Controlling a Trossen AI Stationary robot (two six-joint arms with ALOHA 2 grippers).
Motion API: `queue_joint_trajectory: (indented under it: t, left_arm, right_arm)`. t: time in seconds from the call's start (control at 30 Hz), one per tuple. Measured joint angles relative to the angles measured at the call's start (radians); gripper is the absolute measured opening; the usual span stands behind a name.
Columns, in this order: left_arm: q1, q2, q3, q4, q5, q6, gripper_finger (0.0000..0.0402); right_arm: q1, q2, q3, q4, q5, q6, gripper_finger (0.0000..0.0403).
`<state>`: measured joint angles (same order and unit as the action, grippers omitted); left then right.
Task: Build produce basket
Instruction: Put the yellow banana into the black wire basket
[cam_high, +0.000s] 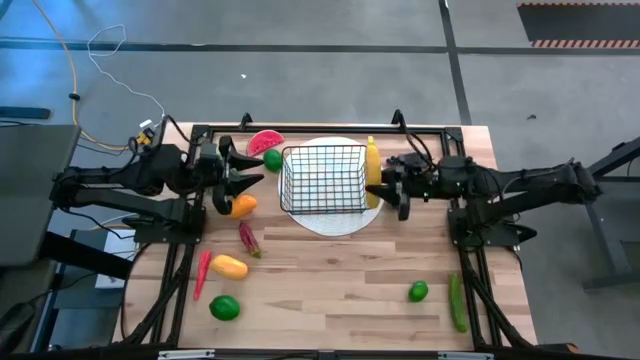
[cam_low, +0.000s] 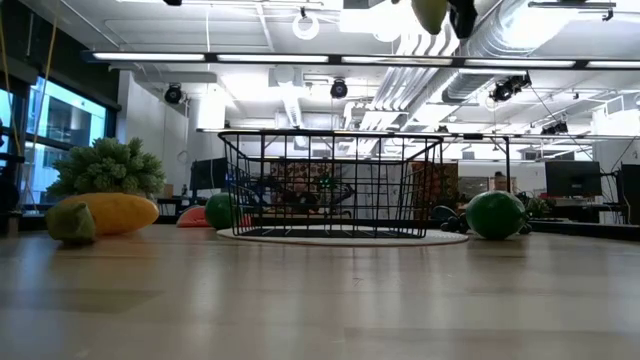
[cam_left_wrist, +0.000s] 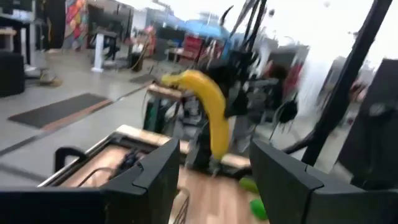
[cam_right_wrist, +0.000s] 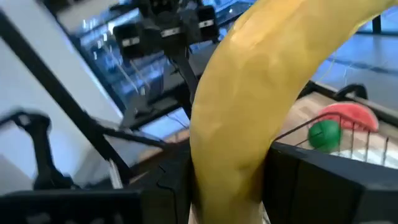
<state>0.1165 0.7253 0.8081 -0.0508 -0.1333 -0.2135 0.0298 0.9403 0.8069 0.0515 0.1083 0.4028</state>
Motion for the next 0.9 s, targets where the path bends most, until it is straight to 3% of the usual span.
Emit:
queue_joint_trajectory:
  t: [0.3, 0.7, 0.9]
  left_arm:
    - [0.0, 0.051, 0.027, -0.058, -0.01, 0.063, 0.0184]
    - [0.0, 0.043, 0.027, -0.056, -0.009, 0.078, 0.0184]
    - [0.0, 0.027, 0.027, 0.002, 0.017, 0.06, 0.0184]
  right_arm:
    - [-0.063, 0.058, 0.179, -0.247, -0.009, -0.223, 0.0129]
    - [-0.07, 0.074, 0.189, -0.254, -0.01, -0.177, 0.0129]
    - [-0.124, 0.196, 0.235, -0.228, -0.046, -0.176, 0.0129]
